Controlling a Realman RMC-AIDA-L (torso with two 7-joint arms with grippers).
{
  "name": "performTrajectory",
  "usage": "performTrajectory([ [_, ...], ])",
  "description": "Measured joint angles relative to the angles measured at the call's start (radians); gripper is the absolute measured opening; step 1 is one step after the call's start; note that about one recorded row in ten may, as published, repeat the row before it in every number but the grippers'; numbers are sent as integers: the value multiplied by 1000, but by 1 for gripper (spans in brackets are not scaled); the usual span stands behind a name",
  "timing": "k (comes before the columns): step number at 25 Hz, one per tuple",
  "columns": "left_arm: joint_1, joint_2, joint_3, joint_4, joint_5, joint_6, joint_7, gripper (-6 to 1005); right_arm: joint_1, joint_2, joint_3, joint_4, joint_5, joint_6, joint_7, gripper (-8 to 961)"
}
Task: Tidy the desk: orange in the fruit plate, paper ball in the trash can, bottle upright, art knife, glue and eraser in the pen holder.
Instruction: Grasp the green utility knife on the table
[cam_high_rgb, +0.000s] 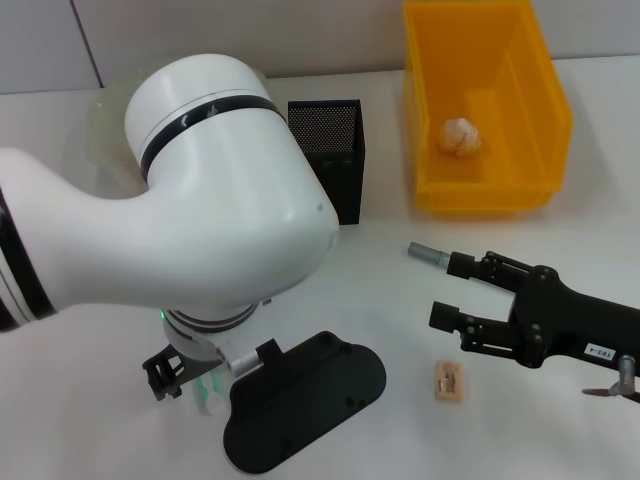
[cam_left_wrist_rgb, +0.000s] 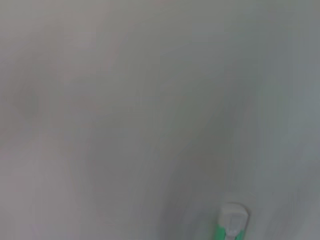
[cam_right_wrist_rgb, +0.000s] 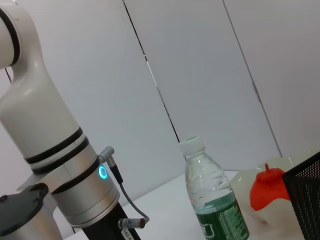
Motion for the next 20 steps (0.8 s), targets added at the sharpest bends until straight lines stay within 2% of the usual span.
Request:
performTrajectory([
  [5, -1, -1, 6, 2, 1, 3, 1, 648, -3, -1, 0, 0, -1, -3, 0, 830],
  [10, -2, -2, 21, 0, 15, -1, 0, 566, -4, -1, 0, 0, -2, -4, 1, 830],
  [20, -9, -3, 61, -6, 17, -14, -6, 547, -4, -1, 0, 0, -4, -12, 6, 830],
])
